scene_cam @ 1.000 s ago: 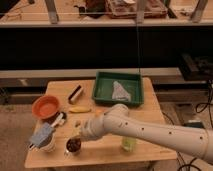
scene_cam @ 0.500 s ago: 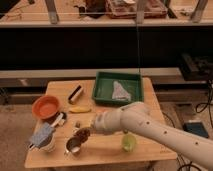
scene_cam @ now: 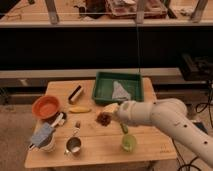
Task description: Place grapes in tray
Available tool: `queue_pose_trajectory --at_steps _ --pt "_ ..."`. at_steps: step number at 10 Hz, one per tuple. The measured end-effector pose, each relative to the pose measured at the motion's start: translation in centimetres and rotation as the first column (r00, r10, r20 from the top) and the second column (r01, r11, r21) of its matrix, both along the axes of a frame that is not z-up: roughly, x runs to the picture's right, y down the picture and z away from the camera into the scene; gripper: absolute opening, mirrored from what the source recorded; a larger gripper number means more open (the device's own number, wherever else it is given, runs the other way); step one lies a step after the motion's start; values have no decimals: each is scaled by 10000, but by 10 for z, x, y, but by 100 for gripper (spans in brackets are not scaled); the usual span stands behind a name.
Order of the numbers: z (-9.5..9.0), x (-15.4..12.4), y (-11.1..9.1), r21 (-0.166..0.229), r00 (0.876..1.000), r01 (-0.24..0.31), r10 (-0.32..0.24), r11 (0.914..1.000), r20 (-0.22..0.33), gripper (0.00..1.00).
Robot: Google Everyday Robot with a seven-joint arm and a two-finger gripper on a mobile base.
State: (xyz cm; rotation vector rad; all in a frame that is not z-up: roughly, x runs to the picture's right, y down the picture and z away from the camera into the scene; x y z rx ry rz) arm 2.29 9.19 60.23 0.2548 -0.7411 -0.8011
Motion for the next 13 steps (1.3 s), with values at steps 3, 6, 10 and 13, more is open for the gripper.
queue_pose_trajectory --at_steps 3,6,10,13 --pt "0 0 0 -14 10000 10 -10 10000 8 0" --pt "3 1 0 -84 9999 -21 19 10000 -158 0" --pt "65 40 -27 -269 9930 -483 451 9985 -1092 0" --pt "128 48 -71 -350 9889 -411 356 9985 -1442 0"
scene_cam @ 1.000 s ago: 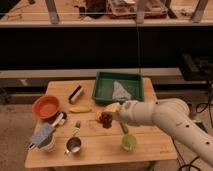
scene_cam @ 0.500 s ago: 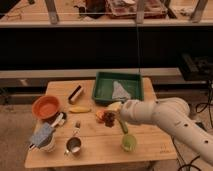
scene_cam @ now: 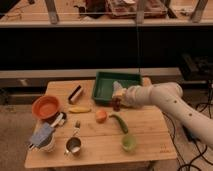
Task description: Place grapes in tray
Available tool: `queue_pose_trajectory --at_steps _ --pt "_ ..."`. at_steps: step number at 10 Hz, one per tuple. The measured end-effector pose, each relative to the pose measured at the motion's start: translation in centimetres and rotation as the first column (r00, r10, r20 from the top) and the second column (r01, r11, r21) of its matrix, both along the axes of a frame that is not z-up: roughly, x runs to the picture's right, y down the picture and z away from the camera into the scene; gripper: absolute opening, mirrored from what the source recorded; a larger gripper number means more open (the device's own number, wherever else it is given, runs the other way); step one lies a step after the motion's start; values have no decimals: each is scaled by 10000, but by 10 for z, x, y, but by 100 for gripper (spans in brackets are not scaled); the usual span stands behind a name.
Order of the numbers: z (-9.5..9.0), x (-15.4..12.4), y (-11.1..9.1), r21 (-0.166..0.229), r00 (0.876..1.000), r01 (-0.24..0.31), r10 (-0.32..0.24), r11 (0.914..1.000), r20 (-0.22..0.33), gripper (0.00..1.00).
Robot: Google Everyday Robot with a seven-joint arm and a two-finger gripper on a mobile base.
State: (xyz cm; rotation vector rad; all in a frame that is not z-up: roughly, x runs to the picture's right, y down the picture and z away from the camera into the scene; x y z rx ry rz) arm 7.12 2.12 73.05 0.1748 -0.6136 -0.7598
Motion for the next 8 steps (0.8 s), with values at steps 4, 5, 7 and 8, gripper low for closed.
queue_pose_trajectory --at_steps 4,5,7,8 --pt "89 -23 -56 -329 9909 1051 -1075 9939 -812 3" --pt "115 -30 -67 -519 9832 1355 -1407 9894 -1164 12" --pt "164 -38 -88 -928 9629 1814 -1960 9790 -1856 31" --pt "185 -39 -99 -1098 9530 1934 -2133 9750 -2152 40"
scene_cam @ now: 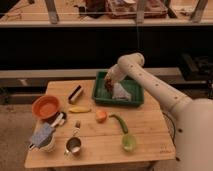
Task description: Place grapes in tray
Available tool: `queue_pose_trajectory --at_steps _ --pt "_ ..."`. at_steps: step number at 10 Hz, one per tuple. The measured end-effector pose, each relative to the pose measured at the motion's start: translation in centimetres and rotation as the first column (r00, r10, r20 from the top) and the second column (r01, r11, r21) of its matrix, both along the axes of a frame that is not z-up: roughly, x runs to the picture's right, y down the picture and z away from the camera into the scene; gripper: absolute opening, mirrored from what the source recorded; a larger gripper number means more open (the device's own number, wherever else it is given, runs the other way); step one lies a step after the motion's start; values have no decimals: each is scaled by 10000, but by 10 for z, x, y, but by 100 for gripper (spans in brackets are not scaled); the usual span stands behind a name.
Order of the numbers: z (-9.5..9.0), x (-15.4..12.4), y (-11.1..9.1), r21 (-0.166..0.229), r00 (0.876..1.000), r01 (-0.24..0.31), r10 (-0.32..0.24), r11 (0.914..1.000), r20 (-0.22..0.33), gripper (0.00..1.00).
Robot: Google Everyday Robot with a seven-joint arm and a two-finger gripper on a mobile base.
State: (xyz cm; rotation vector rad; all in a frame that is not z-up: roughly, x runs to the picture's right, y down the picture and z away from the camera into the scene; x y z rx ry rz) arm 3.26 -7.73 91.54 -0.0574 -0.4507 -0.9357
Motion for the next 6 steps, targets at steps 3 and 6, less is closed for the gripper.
queue_pose_trajectory --at_steps 3,6 --pt "49 -6 -26 -297 9981 23 -42 9996 -622 72" --pt "54 -4 -25 -741 9980 -501 472 9960 -410 80"
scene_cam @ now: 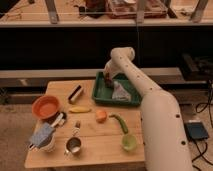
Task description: Place grapes in tray
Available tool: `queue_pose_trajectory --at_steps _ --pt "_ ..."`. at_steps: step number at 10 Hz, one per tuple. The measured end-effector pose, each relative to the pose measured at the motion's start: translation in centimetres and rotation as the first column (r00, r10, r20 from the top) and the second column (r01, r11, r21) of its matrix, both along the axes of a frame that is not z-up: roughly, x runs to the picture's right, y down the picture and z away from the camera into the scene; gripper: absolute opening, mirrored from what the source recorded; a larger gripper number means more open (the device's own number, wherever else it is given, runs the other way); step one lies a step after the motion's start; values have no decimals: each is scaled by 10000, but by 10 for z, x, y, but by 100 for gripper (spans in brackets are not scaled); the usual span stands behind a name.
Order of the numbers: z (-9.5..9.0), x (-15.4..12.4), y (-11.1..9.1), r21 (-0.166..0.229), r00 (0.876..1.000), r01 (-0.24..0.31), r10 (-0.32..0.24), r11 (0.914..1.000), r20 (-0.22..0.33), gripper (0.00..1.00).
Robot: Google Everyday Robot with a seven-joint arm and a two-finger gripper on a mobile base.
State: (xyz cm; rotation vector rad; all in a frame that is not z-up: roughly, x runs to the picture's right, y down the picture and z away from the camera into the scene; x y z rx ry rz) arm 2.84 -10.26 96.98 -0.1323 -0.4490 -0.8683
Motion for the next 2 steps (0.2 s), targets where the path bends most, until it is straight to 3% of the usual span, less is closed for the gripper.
queue_pose_trajectory --at_steps 2 --pt "-6 2 3 -217 9992 -233 240 9995 330 80"
